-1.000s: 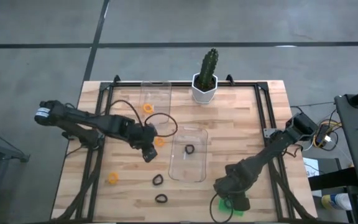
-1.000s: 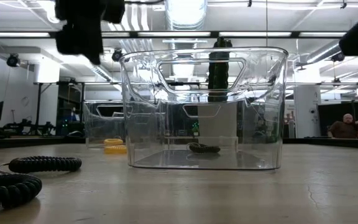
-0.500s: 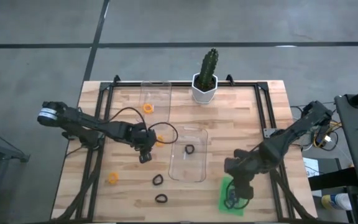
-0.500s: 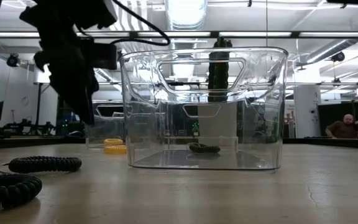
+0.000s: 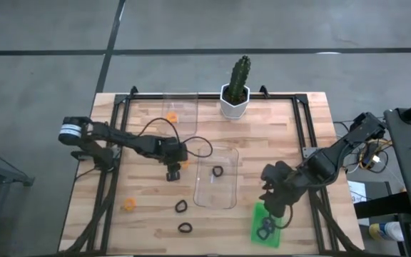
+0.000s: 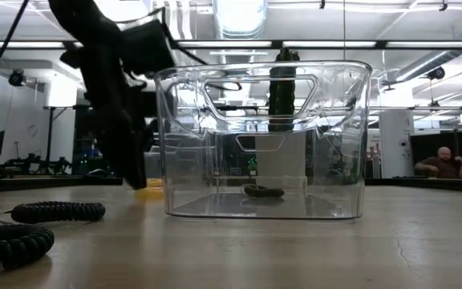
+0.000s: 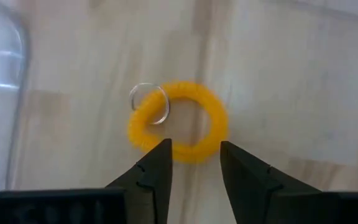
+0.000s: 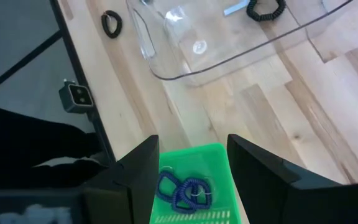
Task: Sort spring keychains
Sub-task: Put the top yellow spring keychain into the top transparent bin
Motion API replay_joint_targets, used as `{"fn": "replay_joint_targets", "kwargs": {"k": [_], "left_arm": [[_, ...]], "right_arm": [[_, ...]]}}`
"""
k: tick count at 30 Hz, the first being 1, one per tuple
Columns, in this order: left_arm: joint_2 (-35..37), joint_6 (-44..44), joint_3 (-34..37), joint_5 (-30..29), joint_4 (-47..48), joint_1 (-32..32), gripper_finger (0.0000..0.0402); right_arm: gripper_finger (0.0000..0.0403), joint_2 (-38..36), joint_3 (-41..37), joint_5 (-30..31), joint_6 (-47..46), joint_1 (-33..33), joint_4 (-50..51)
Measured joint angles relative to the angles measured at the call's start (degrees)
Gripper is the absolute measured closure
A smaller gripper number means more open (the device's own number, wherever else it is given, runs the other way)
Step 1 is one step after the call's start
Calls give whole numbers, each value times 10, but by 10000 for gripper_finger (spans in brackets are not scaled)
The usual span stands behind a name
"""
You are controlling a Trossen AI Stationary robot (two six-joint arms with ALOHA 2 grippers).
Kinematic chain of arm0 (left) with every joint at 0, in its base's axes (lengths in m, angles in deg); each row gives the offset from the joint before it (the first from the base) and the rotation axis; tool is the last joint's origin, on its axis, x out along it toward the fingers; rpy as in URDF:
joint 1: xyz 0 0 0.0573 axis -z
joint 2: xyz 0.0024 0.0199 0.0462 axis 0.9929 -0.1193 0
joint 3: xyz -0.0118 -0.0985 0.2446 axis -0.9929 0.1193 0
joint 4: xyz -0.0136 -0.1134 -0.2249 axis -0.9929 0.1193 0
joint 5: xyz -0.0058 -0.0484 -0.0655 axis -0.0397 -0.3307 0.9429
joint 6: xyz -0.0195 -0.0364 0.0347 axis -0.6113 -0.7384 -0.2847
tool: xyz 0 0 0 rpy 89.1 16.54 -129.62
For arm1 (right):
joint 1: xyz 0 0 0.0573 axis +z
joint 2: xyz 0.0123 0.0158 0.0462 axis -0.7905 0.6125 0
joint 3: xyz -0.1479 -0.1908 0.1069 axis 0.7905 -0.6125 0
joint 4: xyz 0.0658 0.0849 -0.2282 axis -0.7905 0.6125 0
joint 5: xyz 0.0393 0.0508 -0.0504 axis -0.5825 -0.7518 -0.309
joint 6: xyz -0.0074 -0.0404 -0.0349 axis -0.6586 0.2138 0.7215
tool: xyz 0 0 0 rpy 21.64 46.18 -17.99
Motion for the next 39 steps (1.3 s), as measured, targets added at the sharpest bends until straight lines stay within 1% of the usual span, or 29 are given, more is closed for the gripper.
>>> {"fn": "replay_joint_targets", "kwargs": {"k": [2,4,12,19,21,28,39], "left_arm": [[-2,12,-8,31,-5,-6,273],[-4,18,-14,46,-11,-8,273],[3,25,-17,60,1,-3,273],[11,28,-31,71,1,26,273],[9,28,-28,70,-1,32,273],[-11,36,-21,37,-13,33,273],[-56,37,-23,29,-19,33,278]], "right_arm": [[220,2,-1,1,0,0,1],[220,6,0,2,-1,-2,1],[220,7,0,2,-8,-4,1],[220,7,0,2,-7,-4,1],[220,7,0,2,-6,-4,1],[220,7,0,17,-3,-4,1],[220,7,0,22,-3,-3,1]]}}
